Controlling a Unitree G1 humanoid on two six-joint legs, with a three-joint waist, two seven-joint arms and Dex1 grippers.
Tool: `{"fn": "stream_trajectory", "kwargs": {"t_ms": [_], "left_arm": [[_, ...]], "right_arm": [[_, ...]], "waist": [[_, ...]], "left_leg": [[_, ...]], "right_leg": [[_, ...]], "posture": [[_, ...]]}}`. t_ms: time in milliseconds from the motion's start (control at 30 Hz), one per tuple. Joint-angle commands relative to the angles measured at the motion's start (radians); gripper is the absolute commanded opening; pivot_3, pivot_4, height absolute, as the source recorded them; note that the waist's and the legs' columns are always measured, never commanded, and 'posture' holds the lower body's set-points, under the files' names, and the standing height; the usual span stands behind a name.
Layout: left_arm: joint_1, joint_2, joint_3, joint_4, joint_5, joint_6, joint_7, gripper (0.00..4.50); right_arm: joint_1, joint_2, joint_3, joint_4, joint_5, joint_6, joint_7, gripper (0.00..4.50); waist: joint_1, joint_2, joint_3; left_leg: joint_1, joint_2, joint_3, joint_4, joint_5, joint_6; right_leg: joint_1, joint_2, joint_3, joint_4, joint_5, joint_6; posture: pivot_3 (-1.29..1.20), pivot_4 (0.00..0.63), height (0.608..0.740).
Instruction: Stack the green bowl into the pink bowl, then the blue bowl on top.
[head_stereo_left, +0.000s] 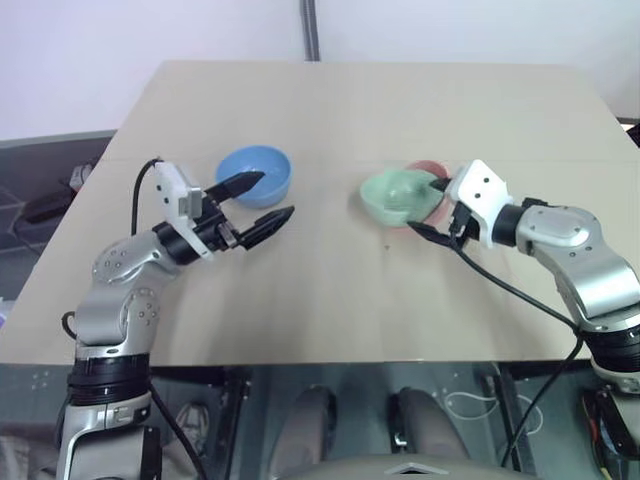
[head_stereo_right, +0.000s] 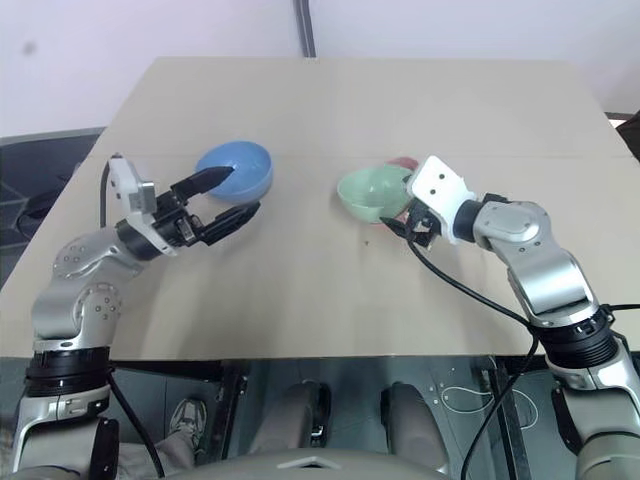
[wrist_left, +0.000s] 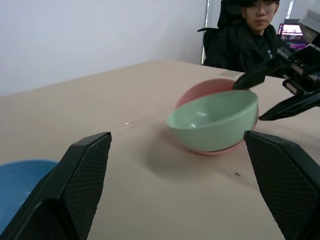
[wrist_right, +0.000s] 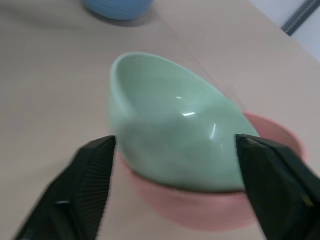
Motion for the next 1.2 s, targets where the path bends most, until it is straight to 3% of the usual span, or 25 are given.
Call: {"fn": "stream_trajectory", "kwargs": {"t_ms": [33,267,400,767,967,1067,1200], "left_arm": [[-0.02,0.002,0.004,0.008,0.039,-0.053,0.01,4.5],[-0.04,0.007,-0.021,0.037,0.106,-0.076,0.026,4.5],[-0.074,0.046,-0.099,0.061,0.405,-0.11,0.247,4.5],[-0.215,0.127,-0.361,0.206,0.751,0.002,0.283,4.5],[-0.268,0.108,-0.411,0.273,0.798,-0.038,0.27,1.81],[-0.307,0.078,-0.38,0.265,0.742,-0.062,0.248,0.4],[-0.419,0.003,-0.358,0.11,0.514,-0.042,0.057,0.4]], "right_arm": [[0.001,-0.008,-0.084,-0.069,0.022,-0.001,-0.014,3.99],[0.07,0.01,-0.167,-0.164,0.057,0.036,-0.054,3.99],[0.175,0.028,-0.271,-0.31,0.21,0.085,-0.022,3.99],[0.289,0.053,-0.286,-0.436,0.309,0.092,-0.082,3.99],[0.305,0.047,-0.284,-0.456,0.317,0.096,-0.121,4.03],[0.319,0.041,-0.292,-0.467,0.319,0.1,-0.141,4.03],[0.358,0.033,-0.33,-0.487,0.317,0.108,-0.172,4.03]], "waist": [[-0.001,0.0,0.0],[0.0,0.0,0.0],[0.002,0.0,0.0],[-0.002,0.0,0.0],[0.0,-0.001,0.0],[0.003,-0.001,0.0],[0.004,-0.001,0.0]], "left_leg": [[0.0,0.0,0.0,-0.001,0.0,0.0],[-0.001,0.0,0.001,-0.001,-0.001,0.001],[-0.001,0.0,-0.001,-0.001,-0.001,0.002],[0.001,0.0,0.001,0.0,-0.001,0.002],[0.0,0.0,0.001,0.0,-0.001,0.002],[0.0,0.0,0.0,0.0,-0.001,0.002],[-0.002,-0.001,0.0,0.001,-0.001,0.002]], "right_leg": [[-0.001,0.0,0.0,0.0,0.0,0.0],[0.0,0.0,0.0,0.0,0.0,0.0],[0.0,0.0,0.0,0.0,0.0,0.0],[0.0,0.006,0.0,0.001,0.0,0.0],[0.0,0.006,-0.001,0.0,0.0,0.0],[0.0,0.006,-0.001,0.0,0.0,0.0],[0.0,0.005,-0.001,0.0,0.0,0.0]], "posture": [[0.0,0.15,0.74],[0.0,0.15,0.74],[0.0,0.15,0.74],[0.0,0.15,0.74],[0.0,0.15,0.74],[0.0,0.15,0.74],[0.0,0.15,0.74]]}}
